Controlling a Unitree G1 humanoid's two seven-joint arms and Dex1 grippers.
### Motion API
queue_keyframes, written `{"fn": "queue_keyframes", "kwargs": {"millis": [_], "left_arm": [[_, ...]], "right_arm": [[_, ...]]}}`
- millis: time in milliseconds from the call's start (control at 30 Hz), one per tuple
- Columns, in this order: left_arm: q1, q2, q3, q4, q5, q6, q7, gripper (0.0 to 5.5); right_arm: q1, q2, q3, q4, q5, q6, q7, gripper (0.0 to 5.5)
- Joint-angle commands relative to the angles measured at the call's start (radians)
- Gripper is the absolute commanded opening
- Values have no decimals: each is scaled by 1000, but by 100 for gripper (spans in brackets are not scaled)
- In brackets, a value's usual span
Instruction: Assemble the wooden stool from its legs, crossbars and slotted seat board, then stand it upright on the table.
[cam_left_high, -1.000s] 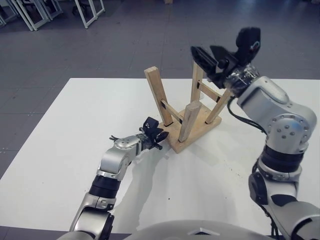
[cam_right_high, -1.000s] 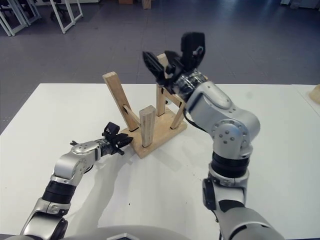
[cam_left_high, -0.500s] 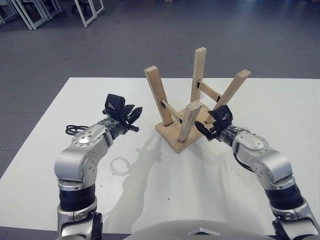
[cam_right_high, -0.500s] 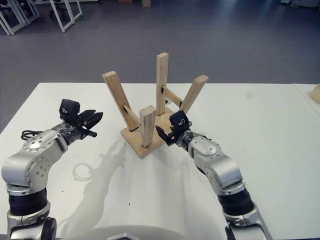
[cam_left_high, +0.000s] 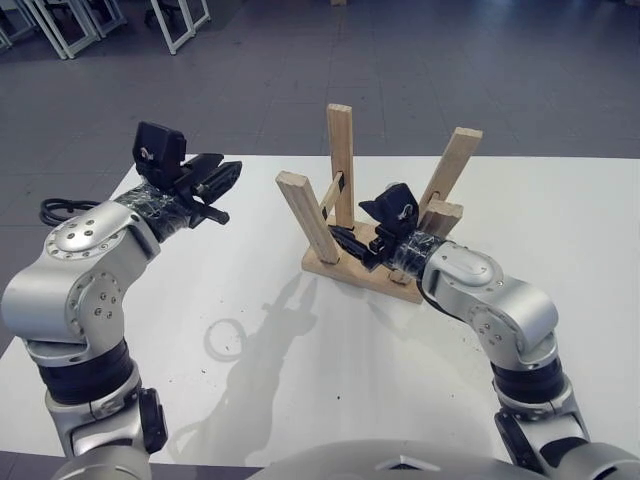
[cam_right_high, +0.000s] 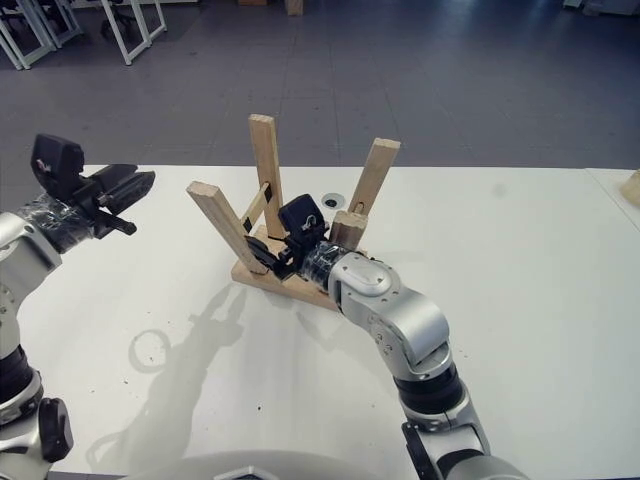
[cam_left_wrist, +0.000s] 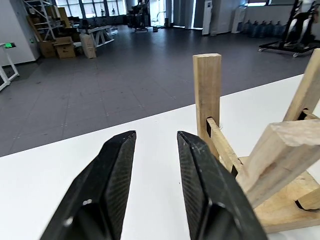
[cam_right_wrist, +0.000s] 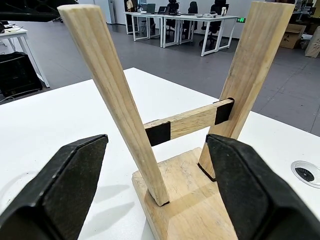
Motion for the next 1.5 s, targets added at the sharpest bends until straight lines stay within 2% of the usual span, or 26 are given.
{"fn": "queue_keyframes", "kwargs": {"millis": [33,100,167,200,367,400,567,633,733,867,933,1067,1367,1467,1500], "left_arm": [[8,104,120,66,-240,-9,-302,152],[-10,188,189,163,-335,0,-433,152],[-27,251,188,243,-360,-10,-508,172],[-30,272,163,269,-359,-19,-535,189],[-68,259,-34,335,-296,-112,-620,281],[-80,252,-71,345,-297,-122,-644,287],[-160,231,-262,468,-188,-218,-734,287],[-185,219,-302,521,-130,-263,-723,287],[-198,205,-333,562,-73,-307,-710,287],[-211,194,-343,573,-71,-311,-739,287],[-223,190,-350,577,-72,-308,-750,287],[-244,159,-376,576,-70,-306,-757,287],[-245,106,-382,547,-88,-262,-732,287],[-249,101,-385,540,-83,-260,-730,291],[-248,102,-384,535,-87,-253,-732,269]], "right_arm": [[30,-13,-53,-33,60,44,46,360],[26,-42,-107,-26,101,63,87,360],[17,-64,-161,-14,156,85,133,356],[12,-72,-185,-12,197,102,163,356],[6,-137,-241,-56,449,212,339,458],[6,-161,-242,-62,480,224,367,464],[53,-366,-322,-105,634,265,532,464],[104,-519,-364,-116,656,257,657,464],[179,-715,-403,-90,600,196,821,464],[204,-831,-389,67,431,55,886,464],[177,-847,-356,174,332,-20,884,464],[99,-808,-314,261,259,-88,874,464],[-119,-650,-246,281,271,-69,826,464],[-118,-603,-229,286,283,-49,811,410],[-103,-596,-224,278,292,-43,818,387]]}}
